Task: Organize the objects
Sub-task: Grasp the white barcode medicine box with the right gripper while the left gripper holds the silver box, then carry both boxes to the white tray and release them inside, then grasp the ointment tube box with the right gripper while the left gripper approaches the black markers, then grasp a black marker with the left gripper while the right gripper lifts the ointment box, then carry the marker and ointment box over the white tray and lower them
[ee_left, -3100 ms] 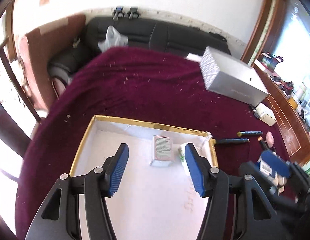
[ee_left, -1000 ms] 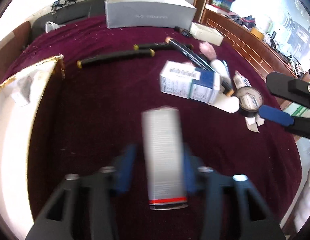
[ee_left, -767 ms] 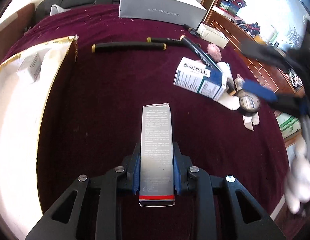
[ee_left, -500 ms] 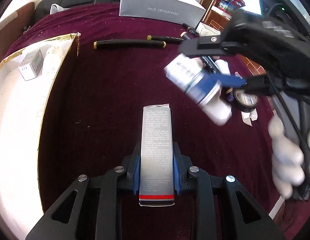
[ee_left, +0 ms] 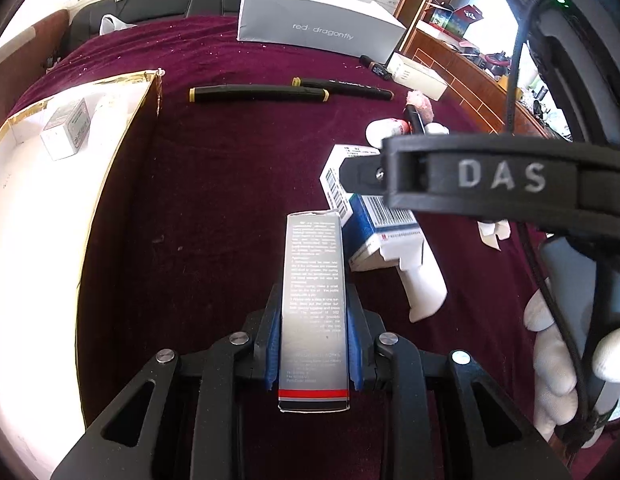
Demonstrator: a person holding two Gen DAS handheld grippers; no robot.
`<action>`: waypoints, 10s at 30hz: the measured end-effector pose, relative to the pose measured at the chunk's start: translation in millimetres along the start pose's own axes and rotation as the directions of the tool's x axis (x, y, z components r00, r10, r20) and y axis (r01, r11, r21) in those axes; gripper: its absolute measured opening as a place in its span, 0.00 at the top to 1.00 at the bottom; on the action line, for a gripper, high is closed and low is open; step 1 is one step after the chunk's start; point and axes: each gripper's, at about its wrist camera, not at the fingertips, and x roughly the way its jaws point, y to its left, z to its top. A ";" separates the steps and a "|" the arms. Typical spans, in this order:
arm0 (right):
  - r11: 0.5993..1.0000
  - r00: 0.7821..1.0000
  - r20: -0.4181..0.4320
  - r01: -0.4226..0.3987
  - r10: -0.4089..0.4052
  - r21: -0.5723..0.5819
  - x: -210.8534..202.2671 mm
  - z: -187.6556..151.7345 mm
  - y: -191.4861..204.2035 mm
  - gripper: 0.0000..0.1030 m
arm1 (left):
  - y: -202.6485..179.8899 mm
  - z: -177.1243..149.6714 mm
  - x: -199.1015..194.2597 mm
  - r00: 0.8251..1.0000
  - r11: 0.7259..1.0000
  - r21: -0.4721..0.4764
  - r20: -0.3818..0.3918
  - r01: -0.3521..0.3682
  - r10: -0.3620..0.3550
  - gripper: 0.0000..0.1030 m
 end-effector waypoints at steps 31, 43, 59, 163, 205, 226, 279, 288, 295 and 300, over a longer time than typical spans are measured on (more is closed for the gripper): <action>0.998 0.996 0.066 -0.056 0.056 -0.005 -50.4 -33.4 48.5 0.69 | 38.9 -37.4 -97.3 0.993 0.999 -0.033 0.113 0.021 -0.018 0.78; 0.981 0.978 0.081 -0.188 0.191 -0.041 -61.3 -23.5 93.2 0.69 | 96.3 -22.2 -128.8 0.969 0.987 -0.061 0.187 -0.151 0.160 0.78; 0.943 0.943 0.003 -0.332 0.332 -0.009 -1.8 32.1 164.5 0.68 | 220.2 65.6 -104.7 0.918 0.931 -0.121 0.160 -0.346 0.362 0.78; 0.858 0.968 0.182 0.058 -0.174 0.510 -18.8 -24.0 -196.1 0.71 | -36.5 58.1 -16.6 0.998 0.993 0.101 0.014 0.059 -0.061 0.42; 0.863 0.946 0.314 -0.090 -0.082 0.496 -23.2 -40.8 -207.6 0.67 | -23.1 62.2 25.8 0.988 0.973 0.171 -0.063 0.153 -0.144 0.63; 0.873 0.945 0.320 -0.095 -0.072 0.478 -23.7 -39.3 -204.0 0.59 | -79.3 47.1 57.0 0.993 0.893 0.439 -0.005 -0.103 0.117 0.89; 0.917 0.919 0.051 -0.394 0.391 0.061 -17.8 -11.5 150.4 0.73 | 191.0 33.6 -69.4 0.991 0.983 -0.144 0.050 -0.112 0.121 0.89; 0.954 0.957 0.006 -0.290 0.290 0.075 27.5 -0.8 167.4 0.73 | 207.4 42.9 -39.6 0.999 0.972 -0.231 -0.003 -0.047 0.048 0.89; 0.972 0.973 0.023 -0.230 0.230 0.046 31.1 3.3 169.9 0.73 | 214.9 43.3 -30.9 1.000 0.966 -0.256 -0.015 -0.030 0.027 0.89; 0.977 0.977 0.028 -0.213 0.212 0.032 31.4 3.9 171.8 0.73 | 217.1 42.2 -35.7 1.000 0.961 -0.274 -0.003 -0.031 0.031 0.88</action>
